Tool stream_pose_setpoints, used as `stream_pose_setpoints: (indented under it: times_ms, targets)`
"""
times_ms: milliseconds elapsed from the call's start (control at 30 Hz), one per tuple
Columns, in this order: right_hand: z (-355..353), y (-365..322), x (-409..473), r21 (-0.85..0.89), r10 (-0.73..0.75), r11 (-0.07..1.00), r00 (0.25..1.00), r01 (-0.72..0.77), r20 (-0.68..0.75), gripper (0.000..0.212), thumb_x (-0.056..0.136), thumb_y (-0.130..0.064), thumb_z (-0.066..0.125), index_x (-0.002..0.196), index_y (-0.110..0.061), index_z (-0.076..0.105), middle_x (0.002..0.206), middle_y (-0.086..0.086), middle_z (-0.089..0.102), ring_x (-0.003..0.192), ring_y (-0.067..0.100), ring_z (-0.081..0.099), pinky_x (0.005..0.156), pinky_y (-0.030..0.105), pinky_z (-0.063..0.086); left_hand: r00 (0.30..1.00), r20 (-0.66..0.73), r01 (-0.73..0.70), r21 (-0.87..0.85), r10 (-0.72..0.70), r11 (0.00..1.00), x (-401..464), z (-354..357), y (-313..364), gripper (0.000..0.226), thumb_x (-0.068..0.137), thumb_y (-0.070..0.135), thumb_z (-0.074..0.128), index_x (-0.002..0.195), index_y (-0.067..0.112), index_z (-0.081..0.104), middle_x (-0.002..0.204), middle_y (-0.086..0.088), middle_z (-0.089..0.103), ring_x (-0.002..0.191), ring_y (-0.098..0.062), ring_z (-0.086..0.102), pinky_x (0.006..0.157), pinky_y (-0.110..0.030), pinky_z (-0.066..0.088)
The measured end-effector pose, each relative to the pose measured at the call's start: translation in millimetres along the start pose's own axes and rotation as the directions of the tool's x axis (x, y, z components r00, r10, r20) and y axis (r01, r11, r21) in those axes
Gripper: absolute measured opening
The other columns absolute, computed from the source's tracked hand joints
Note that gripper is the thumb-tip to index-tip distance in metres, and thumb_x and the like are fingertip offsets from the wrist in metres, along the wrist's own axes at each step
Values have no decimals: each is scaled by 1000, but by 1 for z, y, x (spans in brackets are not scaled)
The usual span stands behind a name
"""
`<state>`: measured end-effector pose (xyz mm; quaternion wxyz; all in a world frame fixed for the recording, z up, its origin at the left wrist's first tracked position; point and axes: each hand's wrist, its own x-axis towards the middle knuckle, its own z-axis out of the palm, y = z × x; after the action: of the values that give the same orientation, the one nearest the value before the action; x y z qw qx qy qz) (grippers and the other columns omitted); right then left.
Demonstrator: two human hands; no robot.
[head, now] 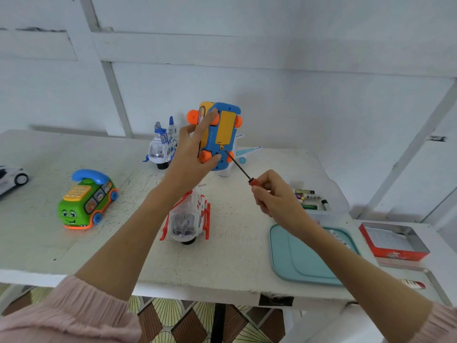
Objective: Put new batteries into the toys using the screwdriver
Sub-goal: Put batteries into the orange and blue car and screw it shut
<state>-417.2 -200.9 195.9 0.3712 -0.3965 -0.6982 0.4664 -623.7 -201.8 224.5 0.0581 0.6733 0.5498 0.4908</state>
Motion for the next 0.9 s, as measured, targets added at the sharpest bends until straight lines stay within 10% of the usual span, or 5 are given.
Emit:
stream_pose_setpoints:
  times_ms: [900]
  targets:
    - [-5,-8,-2,-66,24,998,1000,-24,-5,15,92,-8,50,79,-13,45,65,3,50,40,-1,38,40,13,31,1000,9,-30,3,30,1000,2,5,-3,79,87,8,63,133,49,15,127,-13,32,100,-13,45,76,5,37]
